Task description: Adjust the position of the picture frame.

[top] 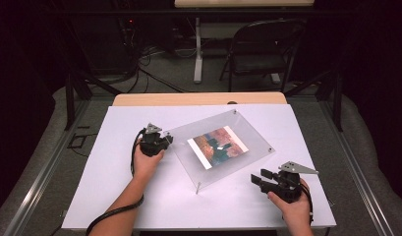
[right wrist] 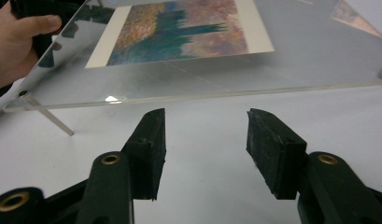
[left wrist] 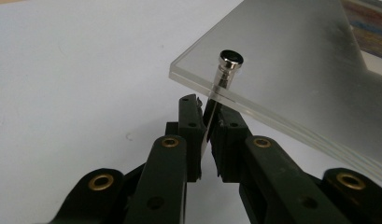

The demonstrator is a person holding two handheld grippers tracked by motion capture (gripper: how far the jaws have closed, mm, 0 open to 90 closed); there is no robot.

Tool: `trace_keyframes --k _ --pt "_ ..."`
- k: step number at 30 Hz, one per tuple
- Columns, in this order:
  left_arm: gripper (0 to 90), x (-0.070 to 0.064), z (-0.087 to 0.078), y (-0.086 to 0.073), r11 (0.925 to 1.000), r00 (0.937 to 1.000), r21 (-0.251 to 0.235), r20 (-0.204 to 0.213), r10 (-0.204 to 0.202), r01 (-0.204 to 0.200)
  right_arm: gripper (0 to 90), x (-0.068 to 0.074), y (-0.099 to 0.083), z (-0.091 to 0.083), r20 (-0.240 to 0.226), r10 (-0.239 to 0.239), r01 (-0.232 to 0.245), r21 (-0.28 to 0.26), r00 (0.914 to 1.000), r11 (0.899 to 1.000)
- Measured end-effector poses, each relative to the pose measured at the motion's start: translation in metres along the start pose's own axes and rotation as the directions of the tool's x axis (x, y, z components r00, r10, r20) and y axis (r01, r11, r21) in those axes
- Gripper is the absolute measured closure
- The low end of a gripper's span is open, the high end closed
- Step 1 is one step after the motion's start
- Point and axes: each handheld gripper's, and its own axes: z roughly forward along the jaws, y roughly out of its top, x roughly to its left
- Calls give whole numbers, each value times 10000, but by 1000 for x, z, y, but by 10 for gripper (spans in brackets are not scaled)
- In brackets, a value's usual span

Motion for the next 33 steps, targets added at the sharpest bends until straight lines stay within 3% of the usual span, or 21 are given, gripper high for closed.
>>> trace_keyframes --k 7,10,14,18,27,33 --pt "824 -5 -12 7 9999 9999 -68 98 105 -104 552 24 -4 2 -815 -385 399 166 9959 9991" --pt "823 -8 -20 8 9999 9995 -21 301 105 -104 571 40 -11 7 -1274 -571 650 586 9902 9962" --pt "821 -12 -30 10 9998 9986 -130 504 138 -131 581 55 -14 13 -1684 -845 979 726 9821 9925" --pt "818 -15 -37 10 9996 9976 -292 691 30 -10 584 62 -16 17 -1866 -1103 1264 768 9762 9890" --pt "817 -17 -41 8 9995 9972 -299 746 -46 69 584 70 -15 24 -2283 -1143 1345 747 9669 9881" --pt "817 -20 -45 5 9994 9964 -342 846 -65 95 583 80 -13 31 -2731 -1223 1455 664 9542 9871"
